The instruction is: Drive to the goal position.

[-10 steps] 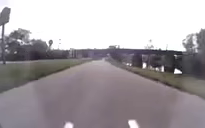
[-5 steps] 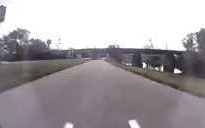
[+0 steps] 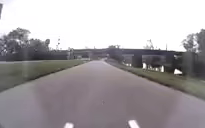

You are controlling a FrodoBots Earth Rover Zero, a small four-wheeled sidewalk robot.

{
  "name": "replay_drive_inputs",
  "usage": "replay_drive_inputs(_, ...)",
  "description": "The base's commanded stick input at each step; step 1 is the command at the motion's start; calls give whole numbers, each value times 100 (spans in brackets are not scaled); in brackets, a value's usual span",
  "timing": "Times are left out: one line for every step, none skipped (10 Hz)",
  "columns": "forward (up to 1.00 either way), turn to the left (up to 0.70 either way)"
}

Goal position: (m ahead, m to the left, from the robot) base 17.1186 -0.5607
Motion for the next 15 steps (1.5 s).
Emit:
replay_drive_inputs(70,0)
replay_drive_inputs(70,0)
replay_drive_inputs(70,0)
replay_drive_inputs(70,0)
replay_drive_inputs(70,0)
replay_drive_inputs(70,0)
replay_drive_inputs(70,0)
replay_drive_inputs(70,0)
replay_drive_inputs(70,0)
replay_drive_inputs(70,0)
replay_drive_inputs(70,0)
replay_drive_inputs(70,0)
replay_drive_inputs(70,0)
replay_drive_inputs(70,0)
replay_drive_inputs(70,0)
